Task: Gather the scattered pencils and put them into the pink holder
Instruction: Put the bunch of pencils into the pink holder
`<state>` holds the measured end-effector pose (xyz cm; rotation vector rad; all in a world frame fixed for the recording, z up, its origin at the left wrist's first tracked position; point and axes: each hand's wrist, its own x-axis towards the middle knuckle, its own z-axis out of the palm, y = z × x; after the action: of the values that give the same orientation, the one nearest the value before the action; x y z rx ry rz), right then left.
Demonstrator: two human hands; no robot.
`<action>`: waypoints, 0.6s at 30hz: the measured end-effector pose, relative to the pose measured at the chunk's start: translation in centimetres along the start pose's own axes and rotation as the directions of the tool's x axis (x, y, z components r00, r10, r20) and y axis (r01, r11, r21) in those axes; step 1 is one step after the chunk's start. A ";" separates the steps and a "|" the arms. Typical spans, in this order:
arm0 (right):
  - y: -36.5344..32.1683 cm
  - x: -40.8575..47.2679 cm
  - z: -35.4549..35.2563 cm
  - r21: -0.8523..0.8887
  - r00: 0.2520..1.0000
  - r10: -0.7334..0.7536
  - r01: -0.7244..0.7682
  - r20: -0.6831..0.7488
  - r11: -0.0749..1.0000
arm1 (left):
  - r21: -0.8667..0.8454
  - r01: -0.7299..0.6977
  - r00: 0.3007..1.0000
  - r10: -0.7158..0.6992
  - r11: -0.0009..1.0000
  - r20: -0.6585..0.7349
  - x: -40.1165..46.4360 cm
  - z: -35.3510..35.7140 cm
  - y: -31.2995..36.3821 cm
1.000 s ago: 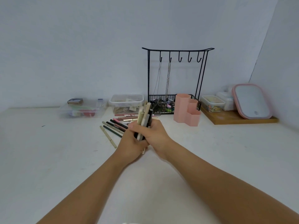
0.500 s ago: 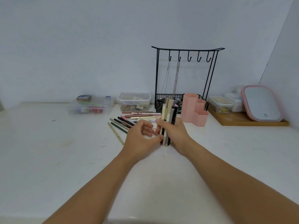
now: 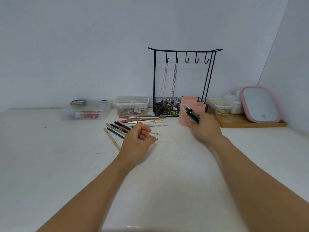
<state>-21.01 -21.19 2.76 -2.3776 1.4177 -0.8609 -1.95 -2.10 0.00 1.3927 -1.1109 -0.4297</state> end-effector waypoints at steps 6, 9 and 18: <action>-2.4 -1.8 -1.0 0.004 0.996 -0.008 0.008 0.085 1.000 | 0.017 0.001 1.000 -0.001 1.000 0.007 -0.1 0.0 0.1; -3.8 -4.5 -1.8 -0.038 0.994 -0.031 0.036 0.107 0.999 | 0.013 0.004 1.000 -0.004 1.000 0.018 -0.1 0.1 0.3; -4.7 -1.7 -9.4 0.932 0.964 0.263 -0.123 0.031 0.342 | 0.020 0.018 1.000 -0.018 1.000 -0.003 0.0 0.1 0.2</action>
<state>-23.86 -16.51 11.91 -1.2284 0.7891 -1.2950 -2.05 -2.12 0.19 1.4214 -1.1033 -0.4305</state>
